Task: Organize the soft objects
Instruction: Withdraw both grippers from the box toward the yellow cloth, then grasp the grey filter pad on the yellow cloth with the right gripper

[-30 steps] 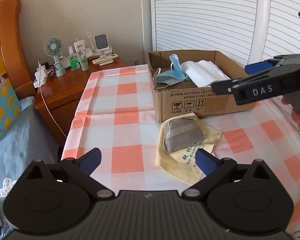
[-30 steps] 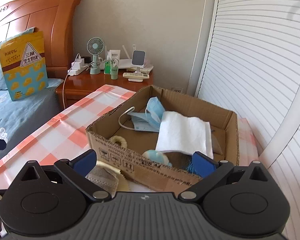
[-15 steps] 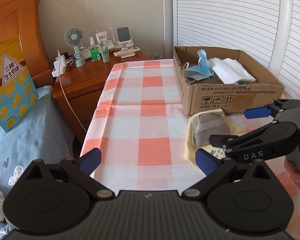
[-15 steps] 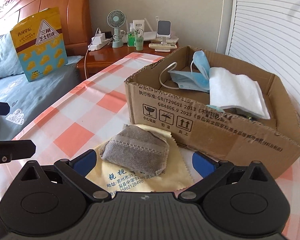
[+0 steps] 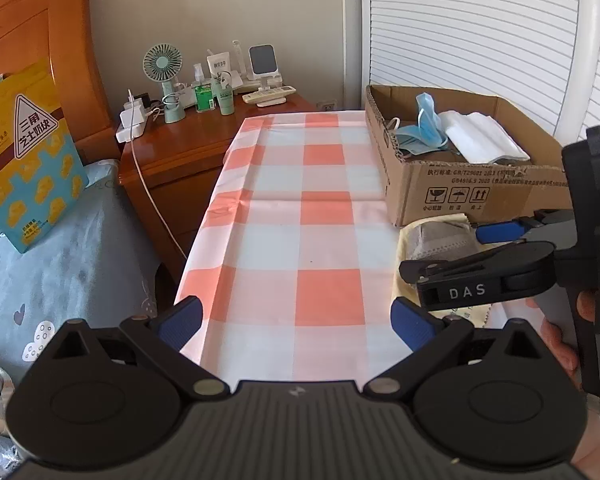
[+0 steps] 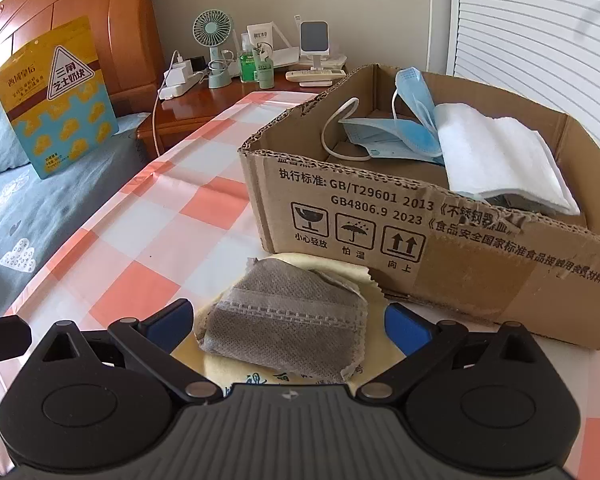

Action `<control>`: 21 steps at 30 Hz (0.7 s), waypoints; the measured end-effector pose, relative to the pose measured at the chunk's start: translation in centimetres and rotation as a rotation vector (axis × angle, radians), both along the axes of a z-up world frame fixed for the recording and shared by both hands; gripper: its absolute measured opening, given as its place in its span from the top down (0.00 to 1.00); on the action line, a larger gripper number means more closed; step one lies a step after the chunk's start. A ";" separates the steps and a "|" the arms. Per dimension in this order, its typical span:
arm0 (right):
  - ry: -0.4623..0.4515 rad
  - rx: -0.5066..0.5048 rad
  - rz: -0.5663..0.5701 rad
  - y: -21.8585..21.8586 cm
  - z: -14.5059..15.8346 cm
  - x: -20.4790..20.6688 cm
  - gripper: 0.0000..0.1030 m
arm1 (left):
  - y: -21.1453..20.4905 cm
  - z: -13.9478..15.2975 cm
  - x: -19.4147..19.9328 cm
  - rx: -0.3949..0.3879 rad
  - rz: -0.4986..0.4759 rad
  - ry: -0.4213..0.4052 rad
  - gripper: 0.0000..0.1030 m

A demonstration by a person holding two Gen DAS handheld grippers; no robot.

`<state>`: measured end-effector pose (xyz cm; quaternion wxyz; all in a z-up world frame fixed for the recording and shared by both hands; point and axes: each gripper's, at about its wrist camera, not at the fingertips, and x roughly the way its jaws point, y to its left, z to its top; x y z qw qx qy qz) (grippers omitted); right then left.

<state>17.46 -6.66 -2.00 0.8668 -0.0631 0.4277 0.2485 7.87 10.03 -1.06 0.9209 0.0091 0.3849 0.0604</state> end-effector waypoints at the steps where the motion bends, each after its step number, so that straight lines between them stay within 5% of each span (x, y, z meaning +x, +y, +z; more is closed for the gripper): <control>1: -0.006 -0.008 0.005 0.1 -0.1 0.0 0.00 | 0.0 0.0 0.0 0.000 -0.002 0.001 0.03; 11: -0.019 -0.033 0.021 0.1 0.9 -0.4 0.38 | -0.4 -0.2 0.3 0.000 -0.016 0.008 0.03; 21: -0.034 -0.026 0.048 -1.7 2.7 -1.8 0.54 | -1.5 -0.3 0.4 0.002 -0.053 0.011 0.03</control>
